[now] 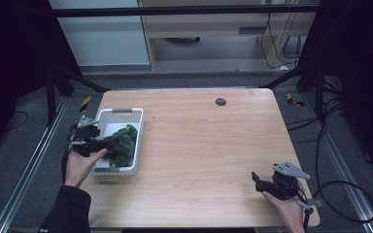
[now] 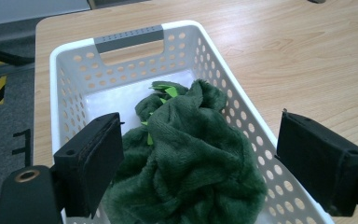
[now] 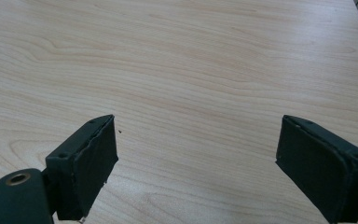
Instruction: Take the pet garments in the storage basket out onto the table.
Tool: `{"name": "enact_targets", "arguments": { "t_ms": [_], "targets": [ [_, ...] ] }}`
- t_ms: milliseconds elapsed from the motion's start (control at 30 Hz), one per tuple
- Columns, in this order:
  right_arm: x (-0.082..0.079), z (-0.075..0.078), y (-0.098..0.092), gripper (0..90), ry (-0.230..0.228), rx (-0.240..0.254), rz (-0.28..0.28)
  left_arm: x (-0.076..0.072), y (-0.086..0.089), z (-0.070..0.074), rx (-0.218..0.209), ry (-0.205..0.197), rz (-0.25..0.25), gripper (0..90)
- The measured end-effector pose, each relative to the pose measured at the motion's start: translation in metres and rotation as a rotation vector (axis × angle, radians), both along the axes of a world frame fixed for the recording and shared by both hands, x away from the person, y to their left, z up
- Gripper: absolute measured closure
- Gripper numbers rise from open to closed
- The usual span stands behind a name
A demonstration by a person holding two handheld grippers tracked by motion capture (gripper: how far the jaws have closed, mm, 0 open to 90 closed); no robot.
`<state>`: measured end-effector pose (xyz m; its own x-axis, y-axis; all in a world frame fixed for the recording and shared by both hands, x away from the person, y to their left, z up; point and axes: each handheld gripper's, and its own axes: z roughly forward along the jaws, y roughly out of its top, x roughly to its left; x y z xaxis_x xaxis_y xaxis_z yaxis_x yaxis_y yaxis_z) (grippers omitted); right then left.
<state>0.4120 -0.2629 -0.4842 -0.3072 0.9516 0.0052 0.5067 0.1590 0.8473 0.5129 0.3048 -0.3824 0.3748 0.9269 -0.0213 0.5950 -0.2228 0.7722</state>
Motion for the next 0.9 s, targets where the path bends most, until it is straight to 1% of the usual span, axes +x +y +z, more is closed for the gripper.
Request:
{"name": "enact_targets", "arguments": {
  "t_ms": [100, 233, 367, 400, 433, 533, 567, 700, 833, 900],
  "targets": [
    [0.001, -0.001, 0.001, 11.9, 0.011, -0.002, 0.002, 0.005, 0.001, 0.0, 0.011, 0.015, -0.002, 14.0],
    [0.002, -0.001, 0.003, 11.2, 0.013, -0.008, 0.014, 0.01, 0.002, 0.0, 0.025, 0.037, -0.006, 14.1],
    [0.003, -0.002, 0.004, 11.0, 0.019, -0.006, 0.021, 0.013, 0.001, 0.0, 0.024, 0.056, -0.003, 14.4],
    [0.003, -0.001, 0.004, 10.8, 0.025, -0.002, 0.019, 0.013, 0.001, 0.0, 0.03, 0.057, -0.007, 14.4],
    [0.004, -0.002, 0.004, 10.8, 0.02, -0.009, 0.019, 0.013, 0.0, 0.0, 0.035, 0.06, -0.01, 14.4],
    [0.004, -0.002, 0.005, 10.6, 0.025, -0.009, 0.021, 0.016, -0.001, 0.0, 0.05, 0.071, -0.02, 14.4],
    [0.003, -0.002, 0.005, 10.5, 0.025, -0.01, 0.024, 0.017, -0.001, 0.0, 0.048, 0.076, -0.021, 14.5],
    [0.004, -0.001, 0.006, 10.1, 0.028, -0.004, 0.03, 0.022, -0.001, -0.003, 0.067, 0.093, -0.025, 14.4],
    [0.005, -0.002, 0.006, 9.7, 0.032, -0.01, 0.035, 0.027, -0.001, -0.008, 0.082, 0.115, -0.019, 14.2],
    [0.004, -0.001, 0.006, 9.6, 0.036, 0.003, 0.033, 0.029, -0.001, -0.01, 0.085, 0.125, -0.013, 14.1]
  ]
}}
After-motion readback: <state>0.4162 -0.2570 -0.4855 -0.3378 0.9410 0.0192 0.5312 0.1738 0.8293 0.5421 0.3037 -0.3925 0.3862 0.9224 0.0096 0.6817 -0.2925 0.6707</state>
